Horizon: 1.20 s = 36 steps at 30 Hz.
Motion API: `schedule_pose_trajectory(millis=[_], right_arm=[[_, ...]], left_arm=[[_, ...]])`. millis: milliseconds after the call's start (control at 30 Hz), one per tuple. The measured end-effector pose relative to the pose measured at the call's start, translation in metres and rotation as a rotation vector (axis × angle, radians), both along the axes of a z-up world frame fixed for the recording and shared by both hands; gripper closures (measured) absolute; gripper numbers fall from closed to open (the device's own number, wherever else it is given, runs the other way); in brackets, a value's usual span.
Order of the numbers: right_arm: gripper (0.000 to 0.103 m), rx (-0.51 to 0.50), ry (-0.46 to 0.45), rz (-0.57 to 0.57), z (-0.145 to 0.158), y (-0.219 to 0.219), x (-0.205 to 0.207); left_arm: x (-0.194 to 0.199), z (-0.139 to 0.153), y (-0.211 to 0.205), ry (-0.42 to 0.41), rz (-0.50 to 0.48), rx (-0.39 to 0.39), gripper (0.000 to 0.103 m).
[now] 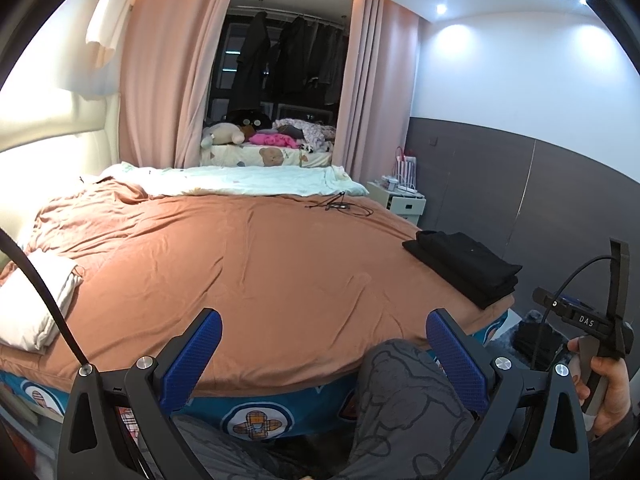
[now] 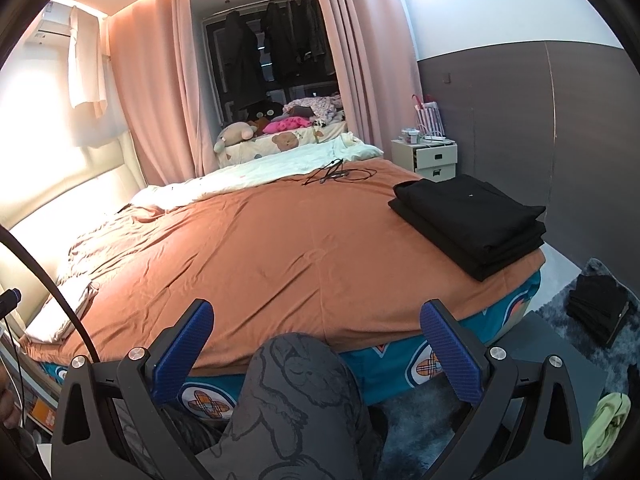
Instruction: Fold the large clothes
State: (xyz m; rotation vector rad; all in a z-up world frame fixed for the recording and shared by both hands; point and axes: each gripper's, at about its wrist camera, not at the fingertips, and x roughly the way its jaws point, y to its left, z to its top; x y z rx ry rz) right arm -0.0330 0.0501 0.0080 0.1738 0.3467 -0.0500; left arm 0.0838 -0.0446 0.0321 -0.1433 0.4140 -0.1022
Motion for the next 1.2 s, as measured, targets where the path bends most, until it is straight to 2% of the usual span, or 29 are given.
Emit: schedule_pose_trajectory(millis=[967, 1200], right_arm=[[0.000, -0.005, -0.013, 0.008, -0.001, -0.016, -0.008], [0.000, -0.005, -0.017, 0.012, -0.001, -0.023, -0.012]], left_arm=[[-0.005, 0.002, -0.002, -0.002, -0.006, 0.009, 0.000], [-0.018, 0.006, -0.002, -0.034, -0.015, 0.025, 0.000]])
